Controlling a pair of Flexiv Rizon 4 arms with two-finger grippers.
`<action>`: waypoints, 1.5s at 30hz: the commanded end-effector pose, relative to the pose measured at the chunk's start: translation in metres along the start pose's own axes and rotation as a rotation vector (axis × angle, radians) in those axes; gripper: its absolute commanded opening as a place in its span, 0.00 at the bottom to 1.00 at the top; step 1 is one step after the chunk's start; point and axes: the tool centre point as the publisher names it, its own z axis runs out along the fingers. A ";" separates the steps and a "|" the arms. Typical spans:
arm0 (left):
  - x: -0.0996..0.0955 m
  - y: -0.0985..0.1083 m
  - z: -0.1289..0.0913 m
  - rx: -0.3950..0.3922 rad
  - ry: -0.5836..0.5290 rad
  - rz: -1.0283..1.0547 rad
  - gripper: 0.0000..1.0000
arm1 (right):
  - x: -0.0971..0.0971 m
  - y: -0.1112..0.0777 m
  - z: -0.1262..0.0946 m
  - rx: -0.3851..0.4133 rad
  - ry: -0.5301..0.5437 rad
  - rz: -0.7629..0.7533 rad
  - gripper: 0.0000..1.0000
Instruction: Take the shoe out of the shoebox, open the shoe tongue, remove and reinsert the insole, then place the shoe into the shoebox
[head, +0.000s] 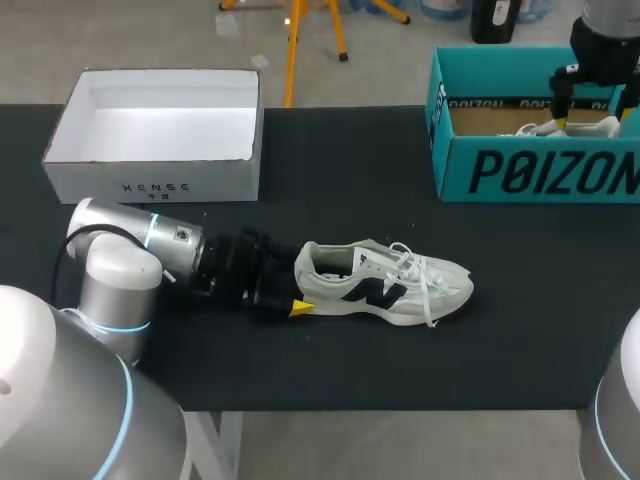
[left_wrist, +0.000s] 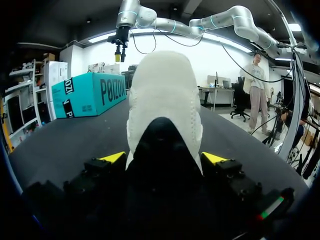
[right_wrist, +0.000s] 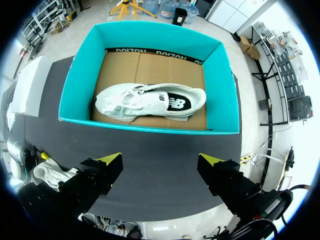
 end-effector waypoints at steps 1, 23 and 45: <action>-0.002 0.005 0.005 -0.002 0.003 0.000 0.00 | 0.000 -0.001 0.000 -0.002 -0.001 0.001 1.00; -0.002 0.005 0.005 -0.002 0.003 0.000 0.00 | 0.160 -0.118 -0.046 0.096 -0.117 0.153 1.00; -0.002 0.005 0.005 -0.002 0.003 0.000 0.00 | 0.239 -0.148 -0.027 0.106 -0.103 0.038 1.00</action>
